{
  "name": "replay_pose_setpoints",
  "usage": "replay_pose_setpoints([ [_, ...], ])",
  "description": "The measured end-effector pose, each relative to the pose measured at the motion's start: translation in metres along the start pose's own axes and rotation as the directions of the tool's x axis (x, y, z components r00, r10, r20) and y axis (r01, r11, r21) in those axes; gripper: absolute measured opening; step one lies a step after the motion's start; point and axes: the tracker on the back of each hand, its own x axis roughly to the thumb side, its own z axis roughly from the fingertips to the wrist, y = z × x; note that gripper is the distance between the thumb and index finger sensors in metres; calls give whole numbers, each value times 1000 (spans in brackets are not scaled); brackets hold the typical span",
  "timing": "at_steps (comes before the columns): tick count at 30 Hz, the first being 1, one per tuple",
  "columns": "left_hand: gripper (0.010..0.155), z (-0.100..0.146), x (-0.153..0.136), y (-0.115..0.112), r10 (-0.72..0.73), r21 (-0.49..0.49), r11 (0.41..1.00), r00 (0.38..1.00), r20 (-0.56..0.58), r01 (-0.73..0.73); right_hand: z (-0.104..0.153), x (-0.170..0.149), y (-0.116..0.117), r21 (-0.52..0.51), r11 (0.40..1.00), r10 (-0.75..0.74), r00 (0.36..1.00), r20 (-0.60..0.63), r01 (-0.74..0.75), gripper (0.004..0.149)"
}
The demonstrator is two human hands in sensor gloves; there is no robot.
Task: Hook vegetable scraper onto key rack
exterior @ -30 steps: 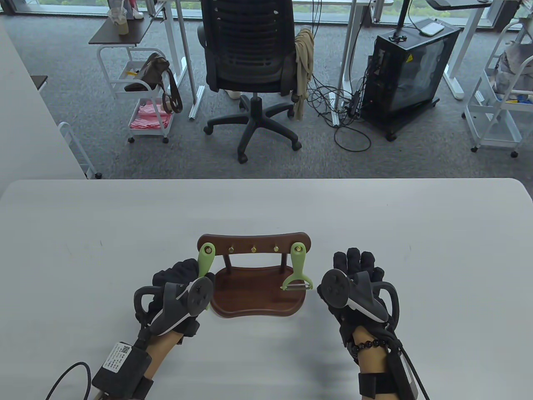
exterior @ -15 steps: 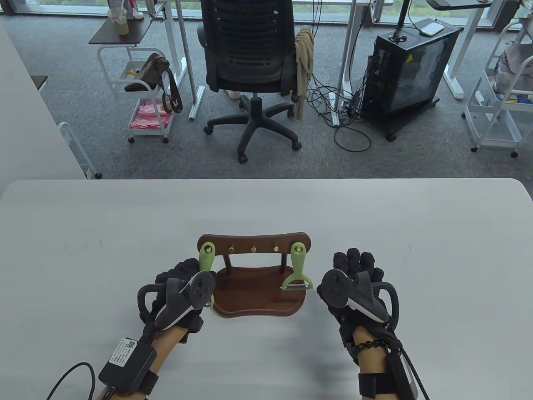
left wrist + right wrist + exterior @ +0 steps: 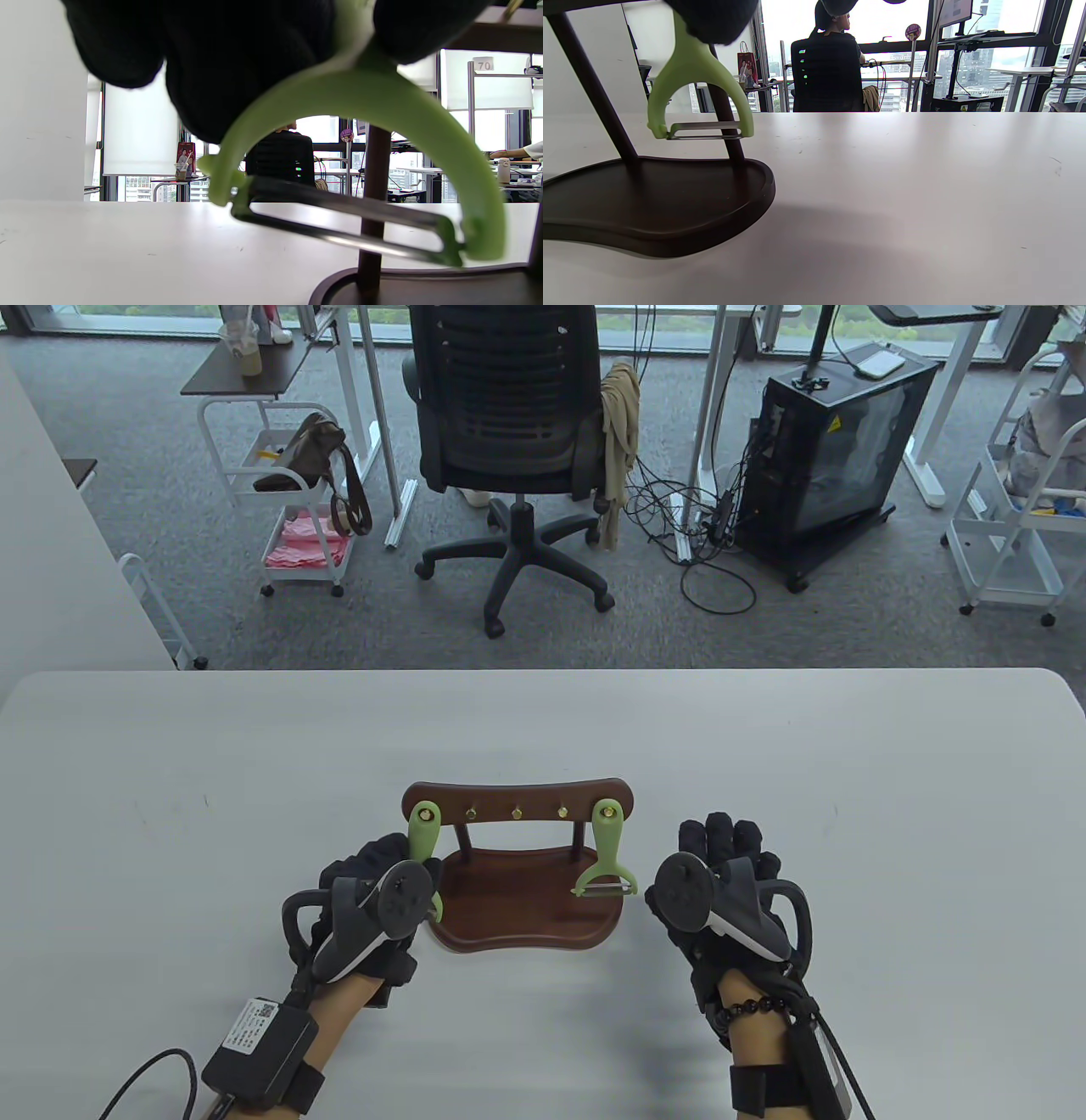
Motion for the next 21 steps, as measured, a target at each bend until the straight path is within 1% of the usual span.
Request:
replay_pose_setpoints([
  [6,62,2,-3,-1,28,-23,999,1000,12,-28,0,0,0,3,1000,-2,1000,0,2,85],
  [10,63,4,-10,7,55,-4,998,998,0,-55,0,0,0,2,1000,-3,1000,0,3,85],
  [16,63,5,-33,24,102,76,992,993,-57,-98,0,0,0,0,1000,1,1000,-1,-1,85],
  [19,65,5,-49,31,91,126,989,992,-85,-80,0,0,0,-6,1000,4,1000,-1,-4,85],
  [21,69,4,-58,33,70,137,989,994,-79,-59,0,0,-1,-10,1000,7,1000,-2,-7,85],
])
